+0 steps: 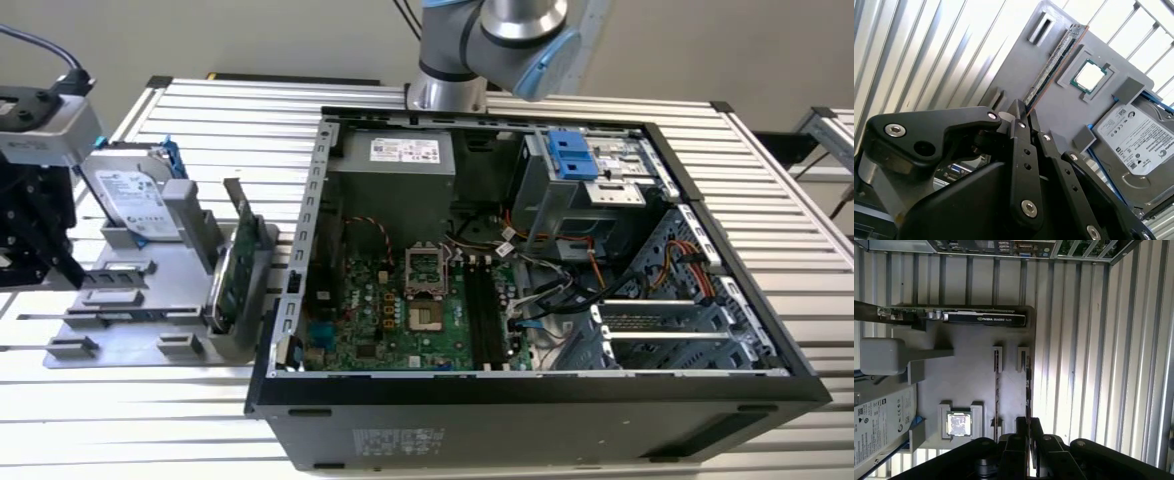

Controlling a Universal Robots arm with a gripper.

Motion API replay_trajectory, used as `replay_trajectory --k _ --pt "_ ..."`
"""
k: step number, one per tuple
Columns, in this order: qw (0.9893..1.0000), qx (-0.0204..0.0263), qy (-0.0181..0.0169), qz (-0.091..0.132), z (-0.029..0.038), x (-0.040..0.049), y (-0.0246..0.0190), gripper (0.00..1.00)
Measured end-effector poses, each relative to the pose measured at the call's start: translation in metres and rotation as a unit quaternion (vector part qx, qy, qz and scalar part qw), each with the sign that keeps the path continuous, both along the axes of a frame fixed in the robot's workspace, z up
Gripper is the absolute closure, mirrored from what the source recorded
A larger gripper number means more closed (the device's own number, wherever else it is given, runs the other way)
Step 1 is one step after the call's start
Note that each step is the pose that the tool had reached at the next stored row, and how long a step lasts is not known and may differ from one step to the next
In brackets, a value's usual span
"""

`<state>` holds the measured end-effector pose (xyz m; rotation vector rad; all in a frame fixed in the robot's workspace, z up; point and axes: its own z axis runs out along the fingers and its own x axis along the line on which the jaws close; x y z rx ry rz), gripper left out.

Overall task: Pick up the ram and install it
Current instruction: 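Pick up the ram and move it above insertion slot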

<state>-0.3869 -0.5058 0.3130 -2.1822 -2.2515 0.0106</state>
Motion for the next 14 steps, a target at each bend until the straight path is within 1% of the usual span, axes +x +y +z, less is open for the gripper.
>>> replay_trajectory --k 14 --pt "1.0000 0.0000 0.0000 0.000 0.0141 0.0000 0.0000 1.00"
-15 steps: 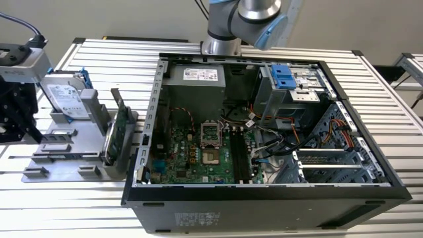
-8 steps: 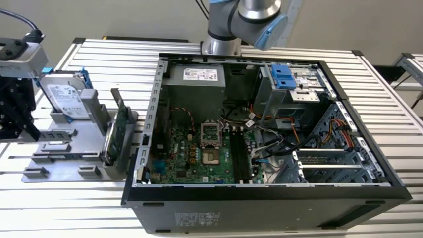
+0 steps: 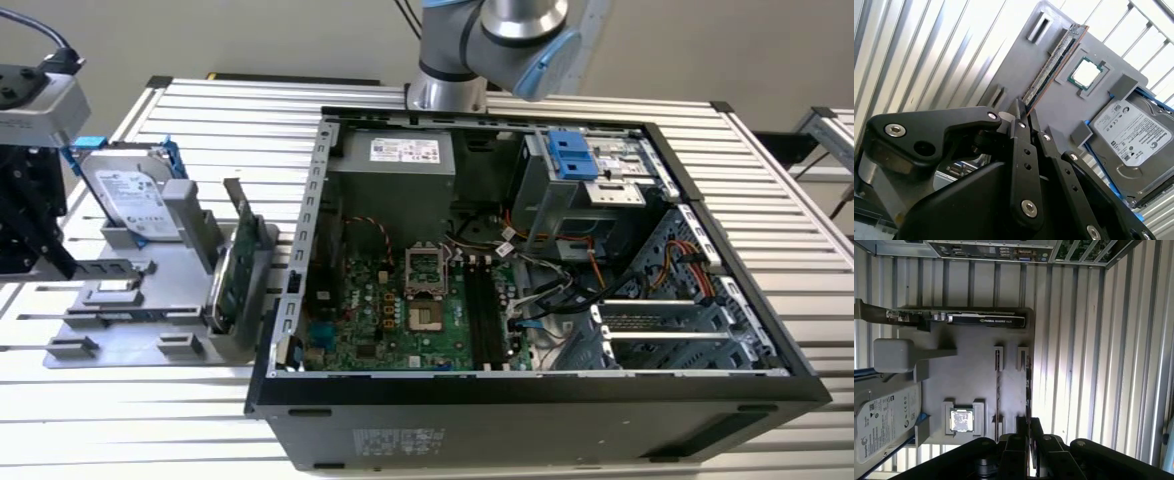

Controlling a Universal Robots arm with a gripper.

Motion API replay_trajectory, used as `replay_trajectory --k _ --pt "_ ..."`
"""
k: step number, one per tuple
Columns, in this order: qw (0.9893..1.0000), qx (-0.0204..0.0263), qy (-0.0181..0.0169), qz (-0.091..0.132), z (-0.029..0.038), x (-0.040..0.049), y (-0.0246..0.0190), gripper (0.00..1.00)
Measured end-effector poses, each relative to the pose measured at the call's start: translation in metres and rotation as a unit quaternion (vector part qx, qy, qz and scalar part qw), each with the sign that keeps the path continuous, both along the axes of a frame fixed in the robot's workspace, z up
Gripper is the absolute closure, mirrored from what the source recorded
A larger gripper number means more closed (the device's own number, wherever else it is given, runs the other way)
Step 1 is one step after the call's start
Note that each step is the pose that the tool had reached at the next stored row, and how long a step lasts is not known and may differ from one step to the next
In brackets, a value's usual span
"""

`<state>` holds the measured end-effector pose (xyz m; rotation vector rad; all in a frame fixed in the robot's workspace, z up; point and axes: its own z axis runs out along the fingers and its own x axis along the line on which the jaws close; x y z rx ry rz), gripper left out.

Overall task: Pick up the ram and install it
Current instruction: 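Pick up the ram and move it above insertion slot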

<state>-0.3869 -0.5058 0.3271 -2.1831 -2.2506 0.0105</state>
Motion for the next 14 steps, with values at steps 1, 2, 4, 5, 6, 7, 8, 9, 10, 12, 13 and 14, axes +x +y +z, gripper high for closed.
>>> replay_trajectory --k 1,2,4,5,6,7,8,9,10,12,13,14 --pt "1.0000 0.0000 0.0000 0.000 0.0010 0.0000 0.0000 1.00" --pt "1.0000 0.0000 0.0000 0.000 0.0019 0.0000 0.0000 1.00" --pt "1.0000 0.0000 0.0000 0.000 0.0038 0.0001 -0.0001 1.00" --pt "1.0000 0.0000 0.0000 0.000 0.0046 0.0001 -0.0001 1.00" --pt "1.0000 0.0000 0.0000 0.000 0.0057 0.0001 -0.0001 1.00" --pt "1.0000 0.0000 0.0000 0.000 0.0065 0.0001 -0.0001 1.00" --pt "1.0000 0.0000 0.0000 0.000 0.0075 0.0000 0.0000 1.00" --pt "1.0000 0.0000 0.0000 0.000 0.0084 0.0000 0.0000 1.00" --pt "1.0000 0.0000 0.0000 0.000 0.0093 -0.0001 0.0000 1.00" --pt "1.0000 0.0000 0.0000 0.000 0.0111 0.0000 0.0000 1.00" --pt "1.0000 0.0000 0.0000 0.000 0.0120 0.0000 0.0000 1.00" --pt "1.0000 0.0000 0.0000 0.000 0.0129 0.0000 0.0000 1.00"
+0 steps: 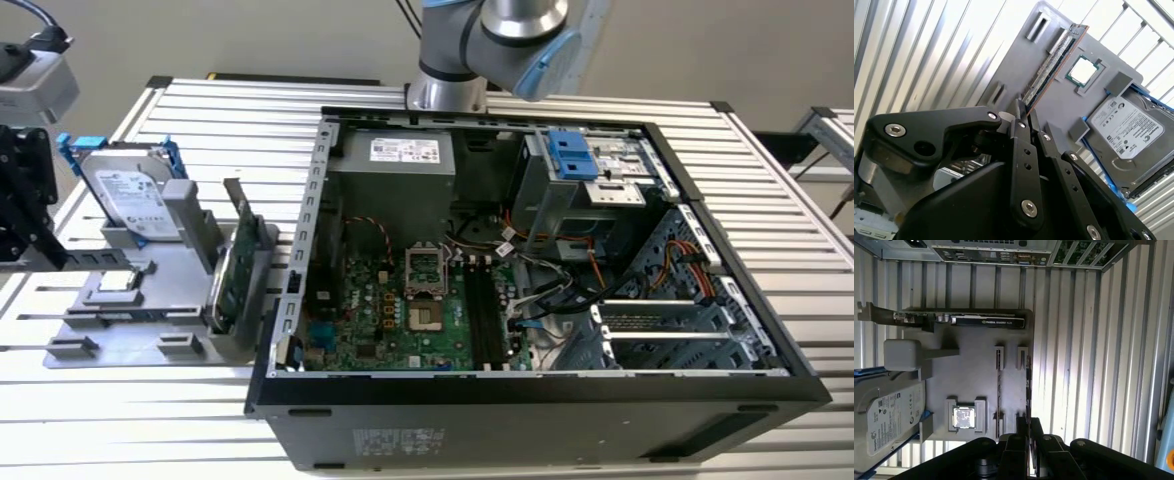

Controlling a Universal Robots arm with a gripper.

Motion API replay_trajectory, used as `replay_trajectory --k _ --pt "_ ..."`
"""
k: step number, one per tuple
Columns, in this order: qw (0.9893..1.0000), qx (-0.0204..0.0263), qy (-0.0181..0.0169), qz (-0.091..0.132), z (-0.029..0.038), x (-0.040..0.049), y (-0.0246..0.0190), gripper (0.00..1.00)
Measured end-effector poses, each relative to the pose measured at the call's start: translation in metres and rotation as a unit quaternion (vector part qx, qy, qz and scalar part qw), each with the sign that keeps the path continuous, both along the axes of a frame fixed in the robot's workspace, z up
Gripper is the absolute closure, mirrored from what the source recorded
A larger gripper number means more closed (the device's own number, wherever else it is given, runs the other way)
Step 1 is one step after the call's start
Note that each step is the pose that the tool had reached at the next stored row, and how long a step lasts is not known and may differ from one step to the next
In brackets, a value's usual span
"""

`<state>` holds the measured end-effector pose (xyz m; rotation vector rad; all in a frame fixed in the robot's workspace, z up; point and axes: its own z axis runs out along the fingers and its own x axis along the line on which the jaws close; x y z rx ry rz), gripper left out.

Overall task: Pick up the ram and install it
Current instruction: 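Pick up the ram and move it above insertion slot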

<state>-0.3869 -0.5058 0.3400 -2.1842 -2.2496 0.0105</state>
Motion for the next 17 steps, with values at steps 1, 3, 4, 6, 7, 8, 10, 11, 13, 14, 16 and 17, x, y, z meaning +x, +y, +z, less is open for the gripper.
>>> replay_trajectory --k 1,3,4,6,7,8,10,11,13,14,16,17 --pt "1.0000 0.0000 0.0000 0.000 0.0009 0.0000 0.0000 1.00" --pt "1.0000 0.0000 0.0000 0.000 0.0027 0.0001 -0.0001 1.00" --pt "1.0000 0.0000 0.0000 0.000 0.0036 0.0001 -0.0001 1.00" --pt "1.0000 0.0000 0.0000 0.000 0.0054 0.0001 0.0000 1.00" --pt "1.0000 0.0000 0.0000 0.000 0.0064 0.0001 0.0000 1.00" --pt "1.0000 0.0000 0.0000 0.000 0.0073 0.0001 0.0000 1.00" --pt "1.0000 -0.0001 0.0001 0.000 0.0092 0.0000 0.0000 1.00" --pt "1.0000 0.0000 0.0001 0.000 0.0100 0.0000 0.0000 1.00" --pt "1.0000 0.0000 0.0000 0.000 0.0119 0.0000 0.0000 1.00" --pt "1.0000 0.0000 0.0000 0.000 0.0128 0.0000 0.0000 1.00" --pt "1.0000 0.0000 0.0000 0.000 0.0145 0.0001 -0.0001 1.00" --pt "1.0000 0.0000 0.0000 0.000 0.0155 0.0001 -0.0001 1.00"
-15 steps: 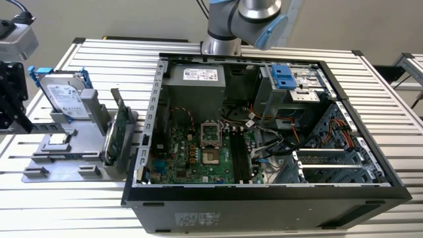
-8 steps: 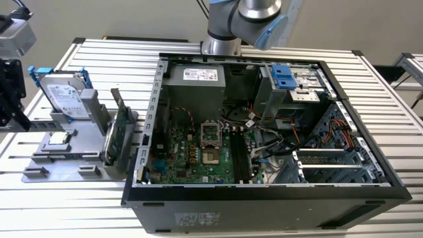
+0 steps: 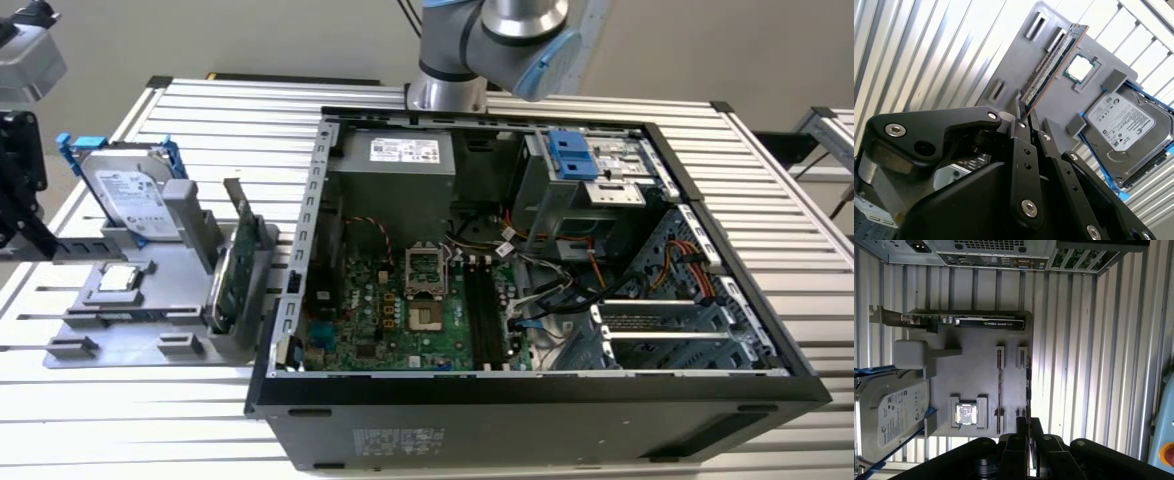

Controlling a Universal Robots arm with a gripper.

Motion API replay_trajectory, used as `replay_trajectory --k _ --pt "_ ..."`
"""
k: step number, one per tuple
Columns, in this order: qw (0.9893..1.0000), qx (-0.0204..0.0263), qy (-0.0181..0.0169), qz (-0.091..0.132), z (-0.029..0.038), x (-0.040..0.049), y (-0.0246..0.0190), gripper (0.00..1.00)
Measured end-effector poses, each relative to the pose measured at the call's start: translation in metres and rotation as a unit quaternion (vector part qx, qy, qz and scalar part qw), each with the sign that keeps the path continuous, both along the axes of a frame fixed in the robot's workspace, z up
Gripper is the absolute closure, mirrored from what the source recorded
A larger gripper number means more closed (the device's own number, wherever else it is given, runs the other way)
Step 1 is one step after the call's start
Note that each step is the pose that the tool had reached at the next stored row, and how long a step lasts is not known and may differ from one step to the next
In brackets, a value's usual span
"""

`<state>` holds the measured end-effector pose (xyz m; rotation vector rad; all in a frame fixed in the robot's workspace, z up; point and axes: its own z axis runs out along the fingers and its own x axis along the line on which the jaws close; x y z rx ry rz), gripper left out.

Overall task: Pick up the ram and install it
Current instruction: 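Pick up the ram and move it above insertion slot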

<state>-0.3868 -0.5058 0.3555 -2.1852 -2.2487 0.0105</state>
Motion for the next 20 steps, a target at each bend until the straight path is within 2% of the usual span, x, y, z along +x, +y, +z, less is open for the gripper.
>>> replay_trajectory --k 20 --pt "1.0000 0.0000 0.0000 -0.001 0.0180 -0.0001 0.0000 1.00"
